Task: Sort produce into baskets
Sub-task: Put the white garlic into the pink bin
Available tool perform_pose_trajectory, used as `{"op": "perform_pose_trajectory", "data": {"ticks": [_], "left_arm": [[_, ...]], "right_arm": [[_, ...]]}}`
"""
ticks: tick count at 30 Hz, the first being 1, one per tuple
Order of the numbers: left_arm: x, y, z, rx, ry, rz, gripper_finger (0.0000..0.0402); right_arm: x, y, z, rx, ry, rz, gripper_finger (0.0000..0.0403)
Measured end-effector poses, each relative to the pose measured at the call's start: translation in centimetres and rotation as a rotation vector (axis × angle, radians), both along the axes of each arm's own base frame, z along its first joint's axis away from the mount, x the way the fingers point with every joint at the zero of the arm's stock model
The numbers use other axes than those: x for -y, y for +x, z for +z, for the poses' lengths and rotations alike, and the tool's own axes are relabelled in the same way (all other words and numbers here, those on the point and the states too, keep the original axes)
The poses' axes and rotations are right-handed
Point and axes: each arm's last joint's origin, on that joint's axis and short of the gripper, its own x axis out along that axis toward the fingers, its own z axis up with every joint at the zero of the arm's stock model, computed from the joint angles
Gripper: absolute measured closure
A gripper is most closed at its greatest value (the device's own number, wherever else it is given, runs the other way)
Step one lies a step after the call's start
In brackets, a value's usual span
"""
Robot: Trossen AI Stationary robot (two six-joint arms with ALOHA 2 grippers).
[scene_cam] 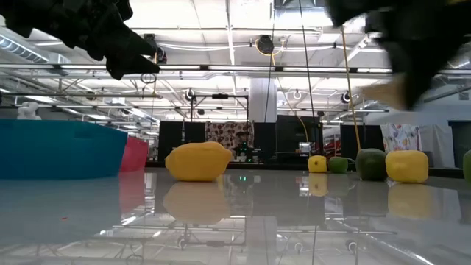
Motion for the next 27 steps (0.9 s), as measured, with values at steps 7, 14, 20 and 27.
{"op": "perform_pose_trajectory", "data": {"ticks": [7,14,20,27], "left_arm": [[-0.8,-2.0,2.3,-0.057,0.081,0.189,0.0139],[-2.6,-6.9,2.6,-0.078,0.148,0.757,0.0139],[-3.0,-8.3,2.5,-0.061,0.2,0.894,0.0139],[-3.0,-8.2,2.5,-0.069,0.208,0.897,0.0139]], "right_arm": [[5.4,6.7,0.4,0.465,-0.119,-0.035,0.0264],[12.1,16.3,0.3,0.995,0.046,0.091,0.0264],[18.3,20.8,-2.3,1.376,0.125,0.156,0.0264],[24.1,23.8,-6.6,1.535,0.224,0.076,0.0263]]}}
